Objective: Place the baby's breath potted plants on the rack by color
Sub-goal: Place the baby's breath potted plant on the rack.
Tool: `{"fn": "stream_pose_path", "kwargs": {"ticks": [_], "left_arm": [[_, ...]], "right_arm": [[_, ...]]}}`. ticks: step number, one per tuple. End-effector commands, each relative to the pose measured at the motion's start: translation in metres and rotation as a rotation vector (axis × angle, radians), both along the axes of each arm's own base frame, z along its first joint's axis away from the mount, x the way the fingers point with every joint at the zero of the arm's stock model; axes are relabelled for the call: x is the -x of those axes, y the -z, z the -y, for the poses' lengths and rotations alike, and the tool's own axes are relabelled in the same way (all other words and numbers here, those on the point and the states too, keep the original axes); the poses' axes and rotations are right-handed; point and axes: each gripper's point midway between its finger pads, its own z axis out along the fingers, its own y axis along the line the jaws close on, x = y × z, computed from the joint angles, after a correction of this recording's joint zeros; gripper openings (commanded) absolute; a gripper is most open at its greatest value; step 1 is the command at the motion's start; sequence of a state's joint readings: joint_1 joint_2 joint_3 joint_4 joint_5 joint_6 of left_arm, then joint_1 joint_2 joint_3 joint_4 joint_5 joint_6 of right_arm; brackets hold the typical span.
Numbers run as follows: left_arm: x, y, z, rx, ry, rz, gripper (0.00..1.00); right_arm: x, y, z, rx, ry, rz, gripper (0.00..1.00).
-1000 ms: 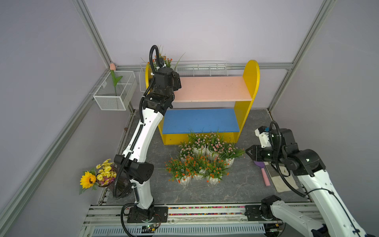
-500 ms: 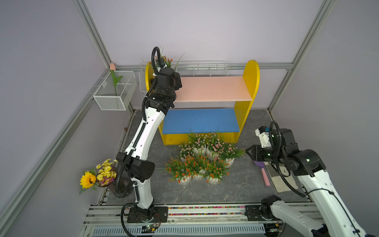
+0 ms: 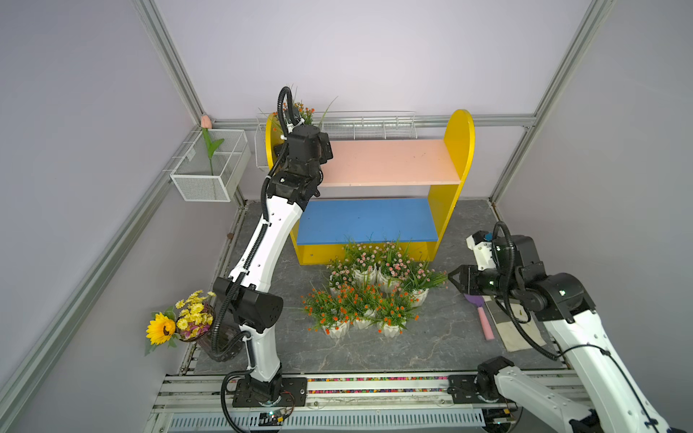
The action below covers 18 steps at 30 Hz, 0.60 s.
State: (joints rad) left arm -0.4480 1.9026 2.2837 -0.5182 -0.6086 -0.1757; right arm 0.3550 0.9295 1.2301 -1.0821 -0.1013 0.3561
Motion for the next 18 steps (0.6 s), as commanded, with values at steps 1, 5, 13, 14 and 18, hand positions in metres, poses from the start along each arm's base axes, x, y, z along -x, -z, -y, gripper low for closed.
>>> {"fn": "stream_pose_path", "kwargs": {"ticks": [1,5,13,14,18], "left_arm": [[-0.001,0.004,-0.008,0.029,-0.047,0.001,1.0],[0.002,0.001,-0.01,0.035,-0.048,0.004,1.0],[0.013,-0.008,-0.013,0.031,-0.065,0.014,1.0],[0.014,-0.008,-0.013,0.029,-0.065,0.012,1.0],[0.019,-0.009,-0.01,0.02,-0.055,0.007,1.0]], "right_arm": [[0.0,0.004,0.001,-0.002,0.013,-0.003,0.49],[0.001,0.003,0.002,-0.004,0.013,0.001,0.52],[0.0,0.004,0.001,-0.011,0.011,0.006,0.56],[0.0,0.003,0.001,-0.012,0.012,0.008,0.56],[0.0,0.004,0.001,-0.012,0.013,0.011,0.59]]}}
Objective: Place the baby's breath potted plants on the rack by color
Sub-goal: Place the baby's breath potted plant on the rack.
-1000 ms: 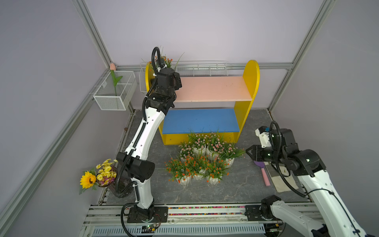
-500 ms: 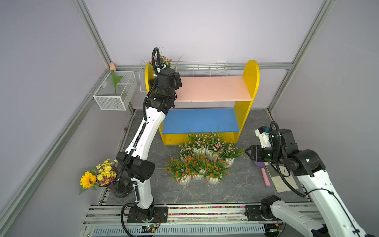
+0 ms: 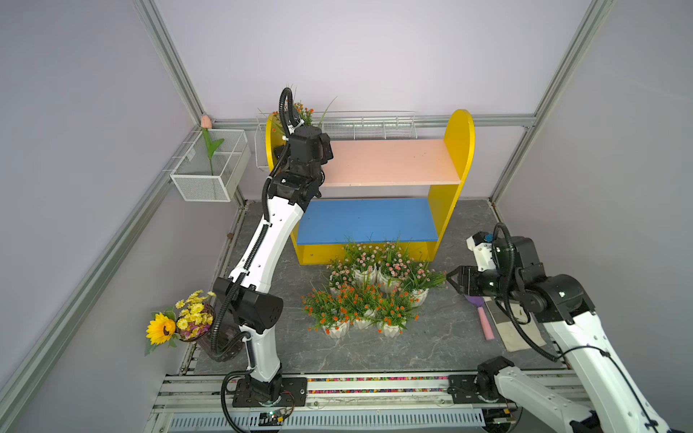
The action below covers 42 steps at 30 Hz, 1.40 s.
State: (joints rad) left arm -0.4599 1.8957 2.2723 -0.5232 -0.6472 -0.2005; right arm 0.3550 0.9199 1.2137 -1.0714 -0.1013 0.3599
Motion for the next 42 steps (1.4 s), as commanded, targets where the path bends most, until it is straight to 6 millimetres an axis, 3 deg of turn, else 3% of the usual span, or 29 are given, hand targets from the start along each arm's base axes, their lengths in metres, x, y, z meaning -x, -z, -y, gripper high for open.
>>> {"fn": "stream_pose_path", "kwargs": {"ticks": [1,16,30,38,42], "left_arm": [[0.017,-0.012,-0.014,-0.002,-0.056,0.009,1.0],[0.037,-0.016,-0.012,-0.051,-0.072,-0.014,1.0],[0.061,-0.009,0.02,-0.089,0.054,-0.056,1.0],[0.1,-0.005,0.049,-0.124,0.181,-0.056,1.0],[0.129,0.011,0.074,-0.127,0.31,-0.059,1.0]], "right_arm": [[-0.001,0.001,0.001,-0.009,0.01,0.009,0.6],[-0.003,0.001,0.001,-0.004,0.01,0.014,0.68],[-0.007,0.003,0.003,0.016,0.015,0.017,0.71],[-0.004,0.018,0.011,0.054,0.045,-0.026,0.71],[0.002,0.033,0.011,0.05,0.049,-0.064,0.7]]}}
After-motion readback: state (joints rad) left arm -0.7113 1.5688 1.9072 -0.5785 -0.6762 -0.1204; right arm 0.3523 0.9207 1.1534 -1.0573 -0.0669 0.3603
